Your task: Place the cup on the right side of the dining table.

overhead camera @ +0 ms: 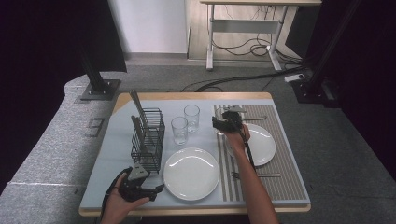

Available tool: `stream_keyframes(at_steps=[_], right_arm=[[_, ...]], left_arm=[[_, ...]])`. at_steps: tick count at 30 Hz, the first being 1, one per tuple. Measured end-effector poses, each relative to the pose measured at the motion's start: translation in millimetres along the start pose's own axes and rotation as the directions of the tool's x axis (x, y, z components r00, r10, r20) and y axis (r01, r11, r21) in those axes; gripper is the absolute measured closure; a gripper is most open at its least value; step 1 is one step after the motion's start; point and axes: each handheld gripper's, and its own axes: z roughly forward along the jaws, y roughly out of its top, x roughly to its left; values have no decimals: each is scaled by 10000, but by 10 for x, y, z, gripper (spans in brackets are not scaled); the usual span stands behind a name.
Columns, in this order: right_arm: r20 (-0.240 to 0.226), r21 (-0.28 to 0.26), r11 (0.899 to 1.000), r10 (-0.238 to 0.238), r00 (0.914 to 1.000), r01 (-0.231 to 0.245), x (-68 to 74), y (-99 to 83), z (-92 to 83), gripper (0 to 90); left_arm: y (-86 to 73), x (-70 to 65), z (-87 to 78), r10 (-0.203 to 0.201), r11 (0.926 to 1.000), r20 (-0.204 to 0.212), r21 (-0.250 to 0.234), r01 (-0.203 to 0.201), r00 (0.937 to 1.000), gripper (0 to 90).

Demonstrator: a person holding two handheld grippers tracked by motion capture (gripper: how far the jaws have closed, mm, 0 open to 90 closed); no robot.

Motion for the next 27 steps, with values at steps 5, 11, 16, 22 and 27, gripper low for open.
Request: stream_keyframes(at_steps=[5,11,16,22,27], right_arm=[[-219,-226,9984,520,9984,-525,-21,20,-42,229],[-721,-514,9933,1001,9924,-1040,-62,60,-130,228],[-1014,-582,9906,1176,9879,-1239,-96,73,-202,218],[-1264,-788,9857,1382,9823,-1488,-151,46,-308,222],[-1458,-759,9841,1481,9782,-1603,-197,21,-361,220]], left_arm=[[-1,9,-7,-21,10000,-7,-34,21,10000,246],[-1,20,-2,-65,10000,3,-36,65,10000,247],[5,22,-10,-109,9999,-3,-119,109,9999,247],[11,2,13,-84,9999,-34,-55,84,10000,248],[8,-12,32,-62,10000,-23,-5,62,10000,248]])
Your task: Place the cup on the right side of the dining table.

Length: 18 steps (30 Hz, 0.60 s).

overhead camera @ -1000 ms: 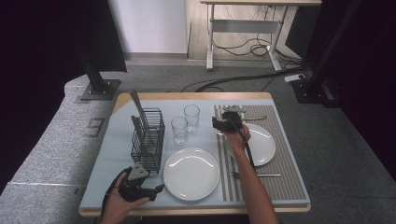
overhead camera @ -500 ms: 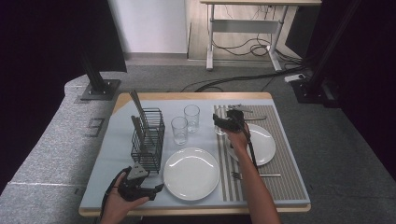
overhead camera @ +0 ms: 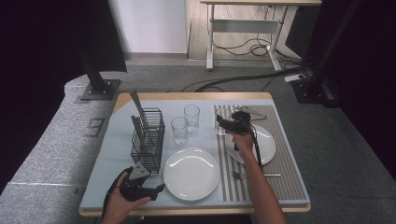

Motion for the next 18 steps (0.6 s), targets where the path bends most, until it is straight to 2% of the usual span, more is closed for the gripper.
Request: stream_keyframes(at_steps=[11,18], right_arm=[[-45,-368,9993,24,10000,-26,-7,-15,-120,220],[-263,-470,9988,-130,9996,117,21,-7,-186,220]], left_arm=[[-19,-1,-26,-47,10000,-53,-35,47,10000,248],[-26,6,-33,-54,10000,-89,-53,54,9999,248]])
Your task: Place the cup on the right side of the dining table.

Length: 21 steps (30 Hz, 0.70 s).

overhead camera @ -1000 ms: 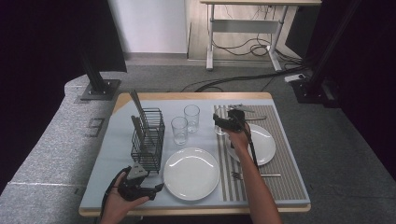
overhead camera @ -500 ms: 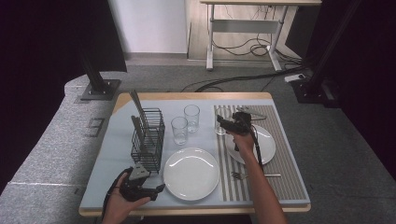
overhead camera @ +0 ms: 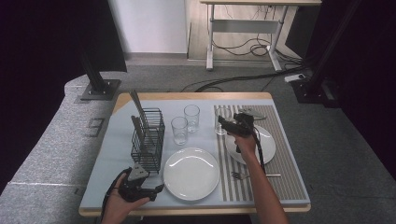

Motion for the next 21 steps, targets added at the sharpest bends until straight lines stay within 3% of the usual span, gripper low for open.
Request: stream_keyframes(at_steps=[13,21], right_arm=[[-370,-62,9997,-225,9991,223,53,15,-240,214],[-573,-38,9998,-209,9981,207,21,-83,-411,214]], left_arm=[[3,-27,-6,52,10000,-7,15,-52,10000,248],[7,-50,10,103,9999,27,48,-103,9999,248]])
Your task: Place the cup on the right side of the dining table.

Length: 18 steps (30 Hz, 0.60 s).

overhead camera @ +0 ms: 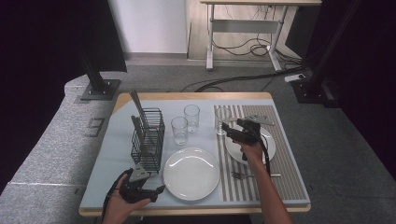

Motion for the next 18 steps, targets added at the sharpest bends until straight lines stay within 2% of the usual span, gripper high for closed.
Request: stream_keyframes(at_steps=[18], right_arm=[[-179,340,9994,37,9998,-31,-168,-371,-411,224]], left_arm=[[-9,11,7,-36,10000,4,28,36,10000,248]])
